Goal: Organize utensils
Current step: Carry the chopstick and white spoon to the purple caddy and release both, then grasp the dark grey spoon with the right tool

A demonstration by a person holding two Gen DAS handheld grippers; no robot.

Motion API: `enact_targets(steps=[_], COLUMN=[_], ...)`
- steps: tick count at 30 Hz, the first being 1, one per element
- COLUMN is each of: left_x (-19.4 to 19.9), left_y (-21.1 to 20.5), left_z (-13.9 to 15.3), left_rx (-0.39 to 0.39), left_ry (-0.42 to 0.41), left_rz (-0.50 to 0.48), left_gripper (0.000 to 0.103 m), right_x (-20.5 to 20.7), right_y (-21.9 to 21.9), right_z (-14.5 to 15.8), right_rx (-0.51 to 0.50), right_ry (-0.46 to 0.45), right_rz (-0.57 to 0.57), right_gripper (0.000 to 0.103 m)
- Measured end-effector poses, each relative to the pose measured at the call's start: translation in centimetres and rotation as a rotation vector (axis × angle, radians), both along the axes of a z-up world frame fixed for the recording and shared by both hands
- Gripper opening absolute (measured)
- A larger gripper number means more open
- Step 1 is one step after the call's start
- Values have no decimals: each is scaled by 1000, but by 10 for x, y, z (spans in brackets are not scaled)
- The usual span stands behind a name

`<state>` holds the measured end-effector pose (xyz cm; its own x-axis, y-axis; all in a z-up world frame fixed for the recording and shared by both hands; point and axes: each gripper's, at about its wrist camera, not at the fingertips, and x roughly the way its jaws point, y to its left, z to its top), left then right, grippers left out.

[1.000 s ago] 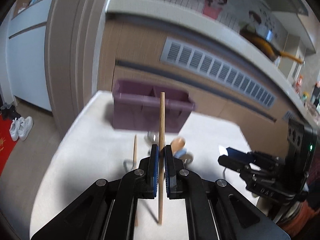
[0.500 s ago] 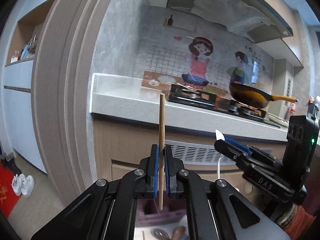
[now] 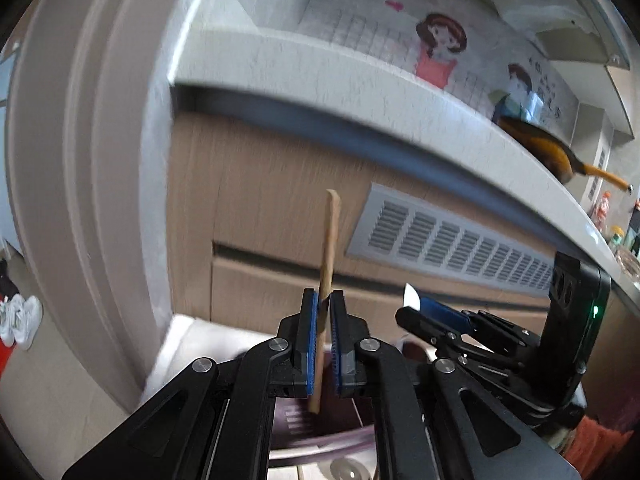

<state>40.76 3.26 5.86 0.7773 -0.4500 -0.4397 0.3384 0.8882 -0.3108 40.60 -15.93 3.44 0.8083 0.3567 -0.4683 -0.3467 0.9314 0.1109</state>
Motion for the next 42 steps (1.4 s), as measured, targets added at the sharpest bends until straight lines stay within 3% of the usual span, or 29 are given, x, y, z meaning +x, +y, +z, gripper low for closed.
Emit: enact_targets(steps=[2,4,6,11,14,17,22,29,34,42], left_x=[-1,-7,-18,-59,-79,-100,-138,-158,-159,-161], left_y=[-5,-8,-8,6,12,20,30,54,69,74], left_z=[-7,-9,-7,-12,-24,-39,-62,-103,-121,-120], left_rx=[4,23,42,86,137,174,231,186,148,119], left_ry=[36,55,54,49,70,98,113,191,238,264], left_rz=[-40,-45,-25,54,106,154,175,163,168,187], left_gripper=[10,29,39,39,40,46,51,52,52,52], right_x=[-2,-13,-29,-81,-101,-106,-90,-72,-55,-68], right_y=[-5,-12,-18,-27,-13,3,15,36,46,49], right_z=[-7,-7,-2,8,-11,-43,-82,-98,-111,-104], right_rx=[2,-17,-36,-67,-137,-194,-160,-176,-288,-303], right_ry=[59,82,63,35,128,217,354,415,438,450], right_rz=[14,1,-17,41,135,185,197,158,102,161], right_gripper=[30,30,30,30,30,30,30,30,30,29])
